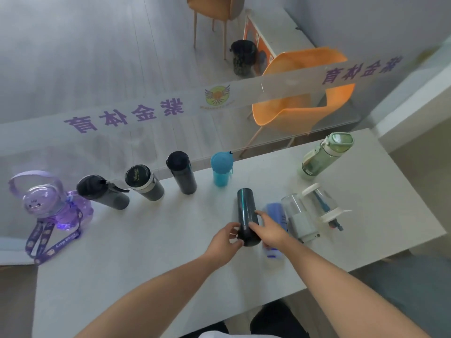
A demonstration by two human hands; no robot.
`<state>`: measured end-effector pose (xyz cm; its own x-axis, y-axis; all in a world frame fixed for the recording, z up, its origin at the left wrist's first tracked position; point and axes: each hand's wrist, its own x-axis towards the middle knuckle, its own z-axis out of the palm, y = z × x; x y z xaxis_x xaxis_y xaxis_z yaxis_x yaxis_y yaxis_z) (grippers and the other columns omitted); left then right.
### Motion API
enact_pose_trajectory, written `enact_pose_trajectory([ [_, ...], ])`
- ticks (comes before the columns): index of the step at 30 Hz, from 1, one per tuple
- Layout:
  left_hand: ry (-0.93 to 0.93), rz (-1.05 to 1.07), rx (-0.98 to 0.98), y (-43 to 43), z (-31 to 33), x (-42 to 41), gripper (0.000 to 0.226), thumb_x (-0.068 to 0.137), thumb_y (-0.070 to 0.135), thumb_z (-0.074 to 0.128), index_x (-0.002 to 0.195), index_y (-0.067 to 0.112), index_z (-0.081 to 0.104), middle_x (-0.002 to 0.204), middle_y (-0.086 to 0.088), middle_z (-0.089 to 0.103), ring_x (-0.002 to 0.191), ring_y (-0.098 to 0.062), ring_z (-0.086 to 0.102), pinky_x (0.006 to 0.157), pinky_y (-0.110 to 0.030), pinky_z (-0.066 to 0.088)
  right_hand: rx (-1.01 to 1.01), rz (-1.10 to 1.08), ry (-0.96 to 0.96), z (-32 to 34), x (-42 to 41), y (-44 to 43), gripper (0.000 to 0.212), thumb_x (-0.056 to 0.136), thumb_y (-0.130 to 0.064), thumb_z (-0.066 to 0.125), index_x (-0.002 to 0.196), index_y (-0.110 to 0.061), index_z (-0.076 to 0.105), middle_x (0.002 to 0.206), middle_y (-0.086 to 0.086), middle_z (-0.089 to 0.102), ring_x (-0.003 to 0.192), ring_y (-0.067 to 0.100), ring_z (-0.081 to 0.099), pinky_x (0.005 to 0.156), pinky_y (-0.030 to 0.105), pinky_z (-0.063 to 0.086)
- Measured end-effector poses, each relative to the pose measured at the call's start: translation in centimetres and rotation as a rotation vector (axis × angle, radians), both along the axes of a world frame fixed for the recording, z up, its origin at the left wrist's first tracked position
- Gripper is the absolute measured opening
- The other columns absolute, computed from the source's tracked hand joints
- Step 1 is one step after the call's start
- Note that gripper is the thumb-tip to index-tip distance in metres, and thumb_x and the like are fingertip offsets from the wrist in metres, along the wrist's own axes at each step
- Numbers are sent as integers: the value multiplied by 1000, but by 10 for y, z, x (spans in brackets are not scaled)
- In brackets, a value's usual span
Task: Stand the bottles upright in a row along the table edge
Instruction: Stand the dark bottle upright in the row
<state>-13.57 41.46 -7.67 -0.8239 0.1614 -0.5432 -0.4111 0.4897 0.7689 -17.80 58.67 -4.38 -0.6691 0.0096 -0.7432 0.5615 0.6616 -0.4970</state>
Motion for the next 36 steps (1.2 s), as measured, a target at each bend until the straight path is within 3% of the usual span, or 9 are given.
enact_pose_trajectory([
  [2,35,48,19,10,18,-22,37,89,20,66,123,27,55,108,7,65,96,-4,65,78,-12,47,-26,-13,70,11,-22,11,52,94,-50,53,142,-34,42,104,7,65,78,26,68,62,30,55],
  [5,96,130,11,29,41,-60,30,94,25,63,123,28,56,105,7,67,90,-5,66,74,-11,46,-92,13,167,31,-56,30,42,94,-51,53,132,-32,53,99,4,63,70,16,60,52,24,50],
  [11,174,292,-59,67,66,-131,30,95,27,60,125,23,61,101,2,68,87,-12,66,73,-18,47,-163,116,237,43,-133,68,37,92,-38,60,128,-29,57,97,10,66,57,18,60,44,16,43],
  [16,169,359,-164,83,73,-178,33,94,33,58,125,24,64,98,-1,72,92,-19,67,87,-32,52,-192,193,235,37,-190,78,34,94,-39,55,127,-31,55,91,7,65,52,19,58,50,27,44],
  [20,160,408,-179,85,79,-198,28,94,28,56,119,22,69,83,0,75,75,-10,66,66,-13,44,-220,237,229,36,-217,79,36,96,-38,53,130,-29,54,87,3,63,56,21,57,50,26,43],
  [23,163,438,-191,90,82,-203,27,94,25,56,116,20,71,81,0,74,68,-7,65,59,-6,41,-233,264,226,37,-223,81,36,96,-38,52,132,-28,53,87,-1,61,59,21,58,52,29,45],
  [27,165,471,-188,96,80,-204,27,95,25,57,119,17,68,91,-4,76,77,-12,70,66,-11,47,-231,263,231,36,-224,85,38,98,-38,51,135,-28,51,98,4,62,63,21,60,50,26,44],
  [32,157,462,-212,96,74,-205,31,94,30,57,122,18,67,98,-3,75,87,-17,70,90,-36,55,-236,231,254,33,-219,90,41,97,-38,52,136,-27,50,97,8,68,61,21,63,49,23,41],
  [36,166,453,-251,96,76,-199,35,95,33,56,125,17,64,105,-3,74,95,-19,68,92,-38,54,-241,201,229,34,-214,92,46,97,-40,52,140,-25,47,99,6,68,60,16,67,50,27,44],
])
